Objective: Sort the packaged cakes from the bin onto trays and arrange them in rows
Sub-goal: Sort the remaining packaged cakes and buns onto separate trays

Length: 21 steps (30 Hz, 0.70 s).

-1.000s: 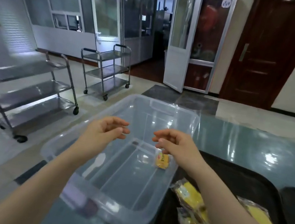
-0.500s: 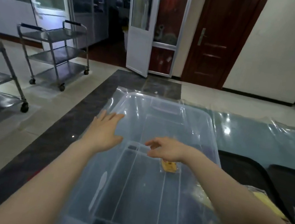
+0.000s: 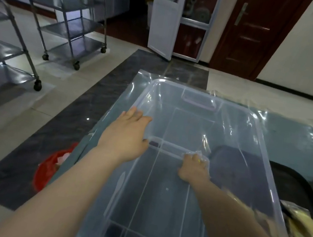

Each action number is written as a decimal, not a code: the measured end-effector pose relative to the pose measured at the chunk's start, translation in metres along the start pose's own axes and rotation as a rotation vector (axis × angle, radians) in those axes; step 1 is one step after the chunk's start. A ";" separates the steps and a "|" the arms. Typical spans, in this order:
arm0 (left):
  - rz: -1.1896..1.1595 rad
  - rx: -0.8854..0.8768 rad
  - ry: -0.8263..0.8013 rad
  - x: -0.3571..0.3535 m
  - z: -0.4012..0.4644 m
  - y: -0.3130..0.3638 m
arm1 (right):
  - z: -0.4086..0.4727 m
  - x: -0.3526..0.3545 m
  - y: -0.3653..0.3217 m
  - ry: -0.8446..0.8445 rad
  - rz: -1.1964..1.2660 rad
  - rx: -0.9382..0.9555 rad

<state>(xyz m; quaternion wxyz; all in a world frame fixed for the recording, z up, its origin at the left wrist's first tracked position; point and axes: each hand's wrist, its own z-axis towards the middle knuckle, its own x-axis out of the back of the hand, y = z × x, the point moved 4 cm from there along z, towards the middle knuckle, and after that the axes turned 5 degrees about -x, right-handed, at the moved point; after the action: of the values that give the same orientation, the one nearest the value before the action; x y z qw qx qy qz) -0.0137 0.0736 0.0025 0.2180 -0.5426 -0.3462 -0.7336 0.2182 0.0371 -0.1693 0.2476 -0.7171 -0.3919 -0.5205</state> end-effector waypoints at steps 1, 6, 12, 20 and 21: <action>0.013 0.009 -0.006 0.000 0.000 0.000 | -0.005 -0.007 -0.003 0.008 0.018 0.028; 0.067 0.053 -0.029 0.001 -0.006 0.001 | -0.013 -0.003 -0.010 0.000 0.010 0.252; 0.186 0.097 -0.082 0.006 -0.031 -0.005 | -0.033 0.006 -0.038 -0.069 -0.085 0.409; 0.414 0.189 -0.181 0.009 -0.064 -0.010 | -0.063 0.031 -0.062 -0.118 -0.016 0.519; 0.404 0.204 -0.192 0.010 -0.066 -0.010 | -0.066 0.032 -0.065 -0.119 -0.009 0.528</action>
<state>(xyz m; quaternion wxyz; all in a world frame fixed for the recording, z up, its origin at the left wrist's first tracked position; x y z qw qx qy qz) -0.0668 0.0317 -0.0023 0.3800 -0.6432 -0.3220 -0.5815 0.1329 0.0336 -0.1206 0.4003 -0.6554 -0.5310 -0.3581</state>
